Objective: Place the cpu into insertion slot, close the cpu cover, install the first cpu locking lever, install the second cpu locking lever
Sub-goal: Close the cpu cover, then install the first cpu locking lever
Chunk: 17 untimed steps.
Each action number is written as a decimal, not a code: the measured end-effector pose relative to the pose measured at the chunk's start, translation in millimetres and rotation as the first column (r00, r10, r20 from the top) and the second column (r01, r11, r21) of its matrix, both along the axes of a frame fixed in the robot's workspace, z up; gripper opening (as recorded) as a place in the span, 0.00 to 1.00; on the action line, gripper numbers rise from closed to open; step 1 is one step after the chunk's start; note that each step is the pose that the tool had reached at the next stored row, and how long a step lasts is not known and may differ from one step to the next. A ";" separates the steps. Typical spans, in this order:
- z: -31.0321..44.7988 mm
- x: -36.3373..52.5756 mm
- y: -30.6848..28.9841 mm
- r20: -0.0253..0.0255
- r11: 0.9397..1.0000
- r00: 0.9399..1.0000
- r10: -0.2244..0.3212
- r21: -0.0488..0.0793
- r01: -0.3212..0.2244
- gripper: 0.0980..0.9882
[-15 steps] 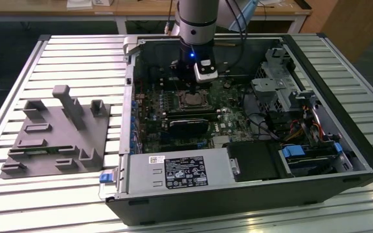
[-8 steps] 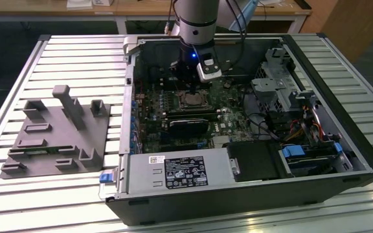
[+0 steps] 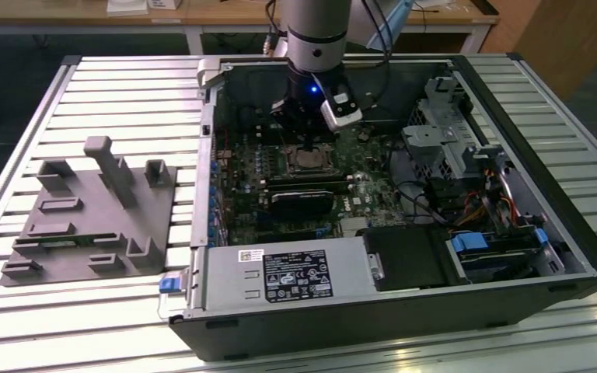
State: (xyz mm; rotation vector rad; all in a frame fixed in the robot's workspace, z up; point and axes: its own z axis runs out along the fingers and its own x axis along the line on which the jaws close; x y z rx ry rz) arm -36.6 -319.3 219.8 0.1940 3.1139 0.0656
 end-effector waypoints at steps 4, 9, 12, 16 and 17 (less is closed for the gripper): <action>-0.2 2.3 -0.1 0.000 1.000 1.000 0.004 -0.001 -0.004 0.01; -0.3 5.1 -3.9 0.000 1.000 1.000 0.004 -0.001 -0.004 0.01; -0.4 5.5 -5.6 0.000 1.000 1.000 0.004 -0.001 -0.004 0.01; -0.4 5.5 -6.1 0.000 1.000 1.000 0.004 -0.001 -0.004 0.01; -0.4 5.5 -6.1 0.000 1.000 1.000 0.004 -0.001 -0.004 0.01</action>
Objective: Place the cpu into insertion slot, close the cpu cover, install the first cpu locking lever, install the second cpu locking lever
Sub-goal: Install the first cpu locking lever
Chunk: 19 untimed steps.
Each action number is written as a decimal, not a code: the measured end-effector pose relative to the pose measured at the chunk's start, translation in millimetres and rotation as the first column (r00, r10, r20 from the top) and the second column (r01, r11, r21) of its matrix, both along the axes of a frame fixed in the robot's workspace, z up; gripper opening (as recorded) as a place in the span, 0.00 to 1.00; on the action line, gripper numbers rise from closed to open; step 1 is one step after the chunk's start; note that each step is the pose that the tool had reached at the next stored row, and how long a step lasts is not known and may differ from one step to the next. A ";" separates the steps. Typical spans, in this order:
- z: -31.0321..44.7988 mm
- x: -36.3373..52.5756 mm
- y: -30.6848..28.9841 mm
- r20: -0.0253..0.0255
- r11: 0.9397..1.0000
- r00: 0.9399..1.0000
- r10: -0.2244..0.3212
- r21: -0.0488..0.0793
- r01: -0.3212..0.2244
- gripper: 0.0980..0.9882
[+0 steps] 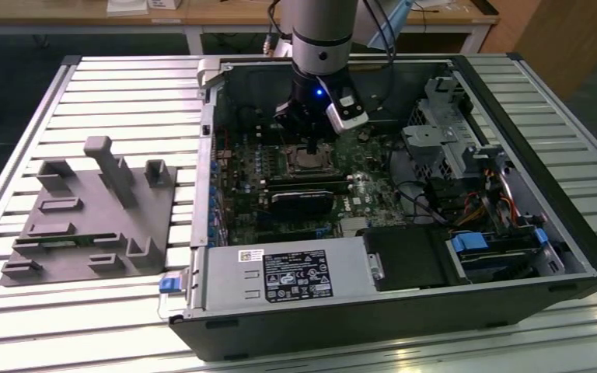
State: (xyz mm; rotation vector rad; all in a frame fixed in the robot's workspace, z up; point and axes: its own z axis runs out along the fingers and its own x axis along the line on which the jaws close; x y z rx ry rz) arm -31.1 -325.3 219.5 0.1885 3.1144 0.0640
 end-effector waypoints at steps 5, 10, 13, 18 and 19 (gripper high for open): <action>0.0 0.0 -0.1 0.000 1.000 1.000 0.000 0.000 0.000 0.01; 2.4 0.0 -0.1 0.000 1.000 1.000 0.000 0.000 0.000 0.01; 8.3 0.0 -0.1 0.000 1.000 1.000 0.000 0.000 0.000 0.01; 19.7 0.0 -0.1 0.000 1.000 1.000 0.000 0.000 0.000 0.01; 21.4 0.0 -0.1 0.000 1.000 1.000 0.000 0.000 0.000 0.01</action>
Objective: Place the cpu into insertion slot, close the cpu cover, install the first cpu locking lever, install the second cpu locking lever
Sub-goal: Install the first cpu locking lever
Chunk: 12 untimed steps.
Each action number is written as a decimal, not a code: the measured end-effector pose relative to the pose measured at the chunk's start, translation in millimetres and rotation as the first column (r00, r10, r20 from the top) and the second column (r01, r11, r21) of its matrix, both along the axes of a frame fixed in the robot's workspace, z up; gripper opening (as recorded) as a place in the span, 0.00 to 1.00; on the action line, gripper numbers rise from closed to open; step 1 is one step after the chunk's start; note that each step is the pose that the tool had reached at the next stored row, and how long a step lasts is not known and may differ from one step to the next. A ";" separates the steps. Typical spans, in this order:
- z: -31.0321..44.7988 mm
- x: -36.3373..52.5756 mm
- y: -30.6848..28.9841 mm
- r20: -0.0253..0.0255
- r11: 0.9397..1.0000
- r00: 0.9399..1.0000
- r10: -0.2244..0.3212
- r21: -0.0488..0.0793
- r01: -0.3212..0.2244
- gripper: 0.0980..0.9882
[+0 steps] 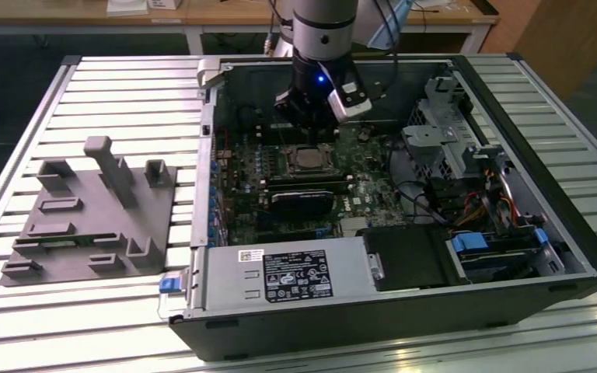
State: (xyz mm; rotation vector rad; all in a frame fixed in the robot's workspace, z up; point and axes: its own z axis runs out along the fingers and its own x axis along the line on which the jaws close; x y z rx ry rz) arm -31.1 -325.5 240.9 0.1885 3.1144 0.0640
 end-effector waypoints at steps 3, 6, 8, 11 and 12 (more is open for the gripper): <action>1.4 0.1 0.0 0.000 1.000 1.000 0.000 0.002 0.000 0.01; 1.5 0.1 0.0 0.000 1.000 1.000 0.000 0.002 0.000 0.01; 1.5 0.1 0.0 -0.001 1.000 1.000 0.000 0.003 0.000 0.01; 0.6 0.1 0.0 -0.027 1.000 1.000 0.000 0.002 0.000 0.01; 0.1 0.1 0.0 -0.037 1.000 0.999 0.000 0.001 0.000 0.01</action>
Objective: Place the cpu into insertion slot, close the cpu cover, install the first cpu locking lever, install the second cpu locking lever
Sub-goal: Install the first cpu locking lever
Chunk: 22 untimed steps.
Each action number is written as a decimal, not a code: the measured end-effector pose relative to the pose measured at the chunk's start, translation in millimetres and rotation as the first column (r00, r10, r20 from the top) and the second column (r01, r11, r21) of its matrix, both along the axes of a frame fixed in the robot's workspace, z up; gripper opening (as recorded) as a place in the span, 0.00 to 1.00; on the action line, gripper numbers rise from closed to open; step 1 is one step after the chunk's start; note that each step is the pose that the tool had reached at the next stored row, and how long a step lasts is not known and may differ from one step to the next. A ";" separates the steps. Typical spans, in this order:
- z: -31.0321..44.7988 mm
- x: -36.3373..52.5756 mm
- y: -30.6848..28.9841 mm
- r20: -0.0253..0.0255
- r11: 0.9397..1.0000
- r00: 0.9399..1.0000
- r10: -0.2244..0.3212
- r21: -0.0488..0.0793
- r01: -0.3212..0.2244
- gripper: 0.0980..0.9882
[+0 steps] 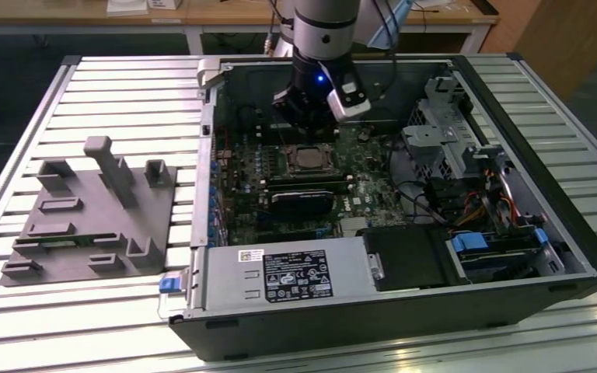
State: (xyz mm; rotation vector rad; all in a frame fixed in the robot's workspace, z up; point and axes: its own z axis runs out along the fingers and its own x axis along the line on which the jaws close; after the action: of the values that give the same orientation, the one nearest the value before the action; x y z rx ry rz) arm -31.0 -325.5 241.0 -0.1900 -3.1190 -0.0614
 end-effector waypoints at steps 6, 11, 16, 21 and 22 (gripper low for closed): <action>-0.9 0.0 0.0 -0.020 1.000 1.000 0.000 -0.002 0.000 0.01; -1.0 -10.1 0.0 -0.019 1.000 1.000 0.000 -0.002 0.000 0.01; -1.0 -28.2 0.0 -0.014 1.000 1.000 0.000 -0.002 0.000 0.01; -1.1 -47.1 -0.1 -0.002 1.000 1.000 0.000 -0.002 0.000 0.01; -1.1 -50.8 -0.1 0.000 1.000 1.000 0.000 -0.002 0.000 0.01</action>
State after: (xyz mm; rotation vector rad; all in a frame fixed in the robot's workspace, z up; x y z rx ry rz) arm -81.8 -325.5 239.9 -0.1901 -3.1193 -0.0589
